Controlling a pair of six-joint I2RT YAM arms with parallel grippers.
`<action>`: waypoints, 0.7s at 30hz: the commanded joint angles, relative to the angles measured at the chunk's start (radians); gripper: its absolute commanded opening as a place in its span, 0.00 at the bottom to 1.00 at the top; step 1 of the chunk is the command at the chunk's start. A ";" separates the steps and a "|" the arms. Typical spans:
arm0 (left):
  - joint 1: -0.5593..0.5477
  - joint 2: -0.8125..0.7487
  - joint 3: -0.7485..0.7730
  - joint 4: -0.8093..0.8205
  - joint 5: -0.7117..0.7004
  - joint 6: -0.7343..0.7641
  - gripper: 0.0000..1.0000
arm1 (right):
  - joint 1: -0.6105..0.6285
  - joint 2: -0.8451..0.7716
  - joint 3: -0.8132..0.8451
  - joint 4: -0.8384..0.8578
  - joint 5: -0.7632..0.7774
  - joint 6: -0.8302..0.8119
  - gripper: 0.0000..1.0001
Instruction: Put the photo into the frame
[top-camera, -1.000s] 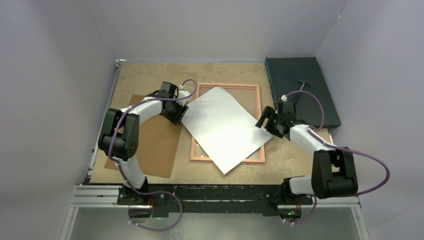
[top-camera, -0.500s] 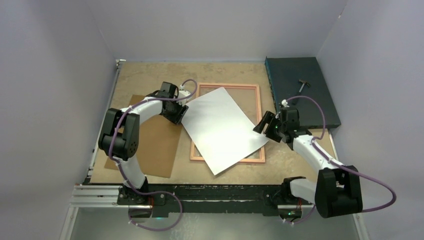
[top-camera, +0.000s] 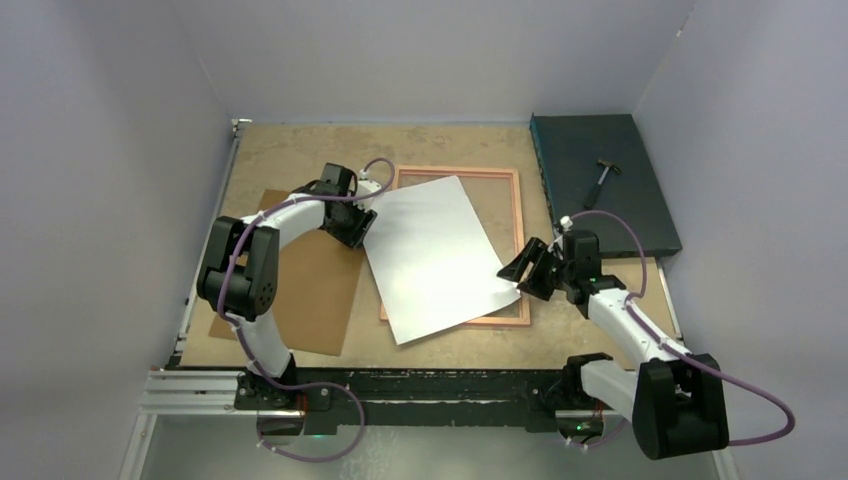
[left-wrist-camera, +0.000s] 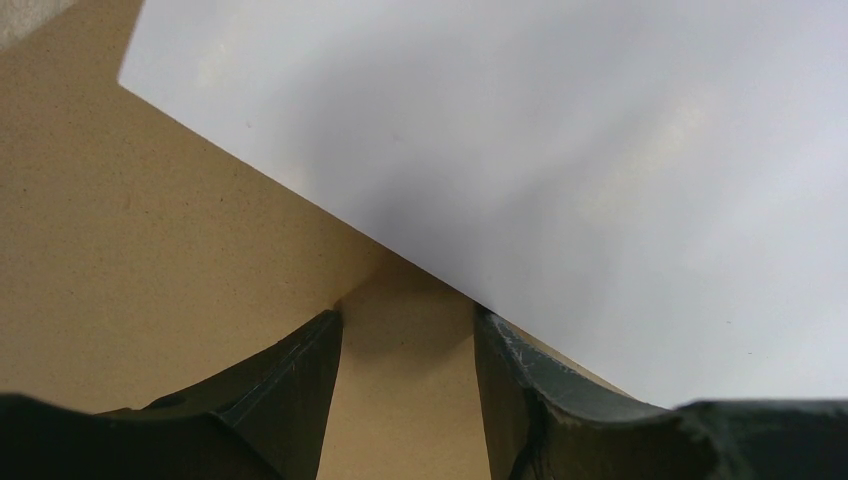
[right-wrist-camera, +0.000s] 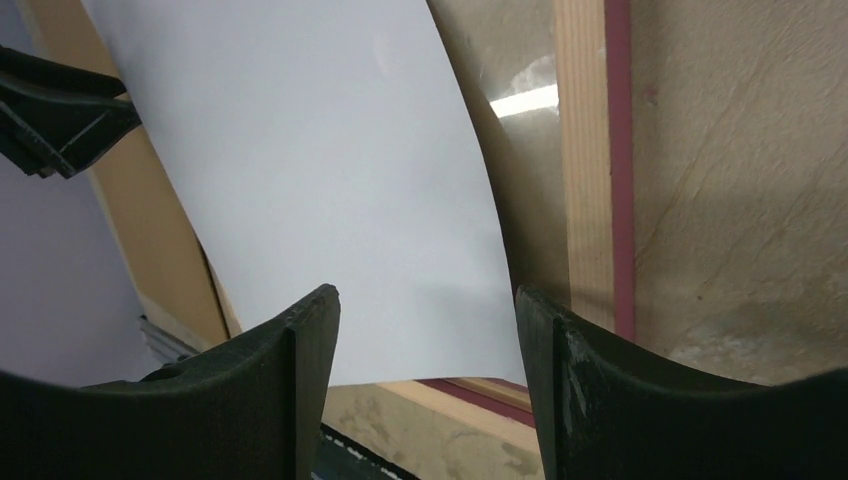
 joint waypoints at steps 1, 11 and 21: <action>-0.004 0.008 0.031 0.013 0.025 0.002 0.50 | -0.003 -0.019 -0.059 0.073 -0.138 0.090 0.67; -0.004 0.009 0.036 0.005 0.034 0.013 0.50 | -0.003 -0.023 -0.166 0.250 -0.258 0.225 0.64; -0.004 0.003 0.034 -0.001 0.042 0.013 0.50 | -0.003 -0.074 -0.220 0.362 -0.307 0.319 0.62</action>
